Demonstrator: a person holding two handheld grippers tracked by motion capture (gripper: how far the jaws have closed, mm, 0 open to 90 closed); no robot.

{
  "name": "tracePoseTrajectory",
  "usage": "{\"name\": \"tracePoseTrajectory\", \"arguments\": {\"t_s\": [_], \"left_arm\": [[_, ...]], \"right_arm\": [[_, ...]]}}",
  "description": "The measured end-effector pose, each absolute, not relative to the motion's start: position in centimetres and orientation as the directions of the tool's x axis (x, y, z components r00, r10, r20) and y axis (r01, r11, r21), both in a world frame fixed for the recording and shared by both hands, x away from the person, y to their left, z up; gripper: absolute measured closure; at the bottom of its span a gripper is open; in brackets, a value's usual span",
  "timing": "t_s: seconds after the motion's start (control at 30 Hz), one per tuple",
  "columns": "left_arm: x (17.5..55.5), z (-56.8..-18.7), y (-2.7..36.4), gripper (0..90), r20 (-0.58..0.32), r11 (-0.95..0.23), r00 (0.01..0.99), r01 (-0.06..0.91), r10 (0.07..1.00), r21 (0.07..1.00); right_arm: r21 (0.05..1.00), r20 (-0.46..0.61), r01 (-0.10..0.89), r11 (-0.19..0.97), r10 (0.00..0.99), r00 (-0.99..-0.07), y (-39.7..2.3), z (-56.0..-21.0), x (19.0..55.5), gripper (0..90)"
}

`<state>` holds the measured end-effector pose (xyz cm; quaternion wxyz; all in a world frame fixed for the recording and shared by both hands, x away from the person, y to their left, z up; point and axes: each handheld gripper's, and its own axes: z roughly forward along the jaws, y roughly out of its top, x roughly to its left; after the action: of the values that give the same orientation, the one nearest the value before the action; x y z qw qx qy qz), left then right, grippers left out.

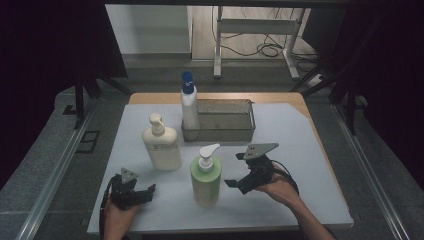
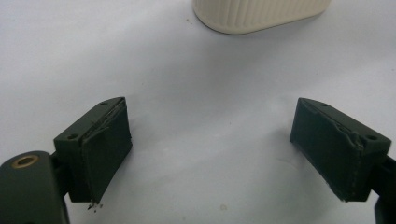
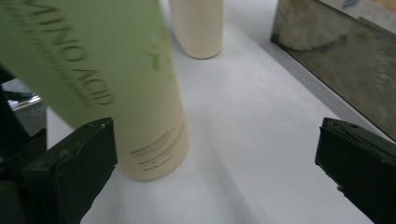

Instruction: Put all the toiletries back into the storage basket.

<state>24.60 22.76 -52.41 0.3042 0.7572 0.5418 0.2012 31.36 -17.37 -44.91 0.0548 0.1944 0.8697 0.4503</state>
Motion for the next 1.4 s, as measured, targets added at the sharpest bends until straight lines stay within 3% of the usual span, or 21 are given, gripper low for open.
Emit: {"name": "tracePoseTrajectory", "arguments": {"t_s": [0.4,1.4], "left_arm": [[24.6,-52.4,22.8,12.0,-0.025,-0.226,0.330,0.698,0.944,0.679],[24.6,-52.4,22.7,12.0,-0.027,-0.225,0.329,0.701,0.944,0.677]], "right_arm": [[0.808,0.085,0.247,0.535,0.309,-0.947,-15.5,-44.0,29.2,0.0],[0.808,0.026,0.175,0.563,0.262,-0.965,-10.2,-43.9,28.5,3.2]]}}
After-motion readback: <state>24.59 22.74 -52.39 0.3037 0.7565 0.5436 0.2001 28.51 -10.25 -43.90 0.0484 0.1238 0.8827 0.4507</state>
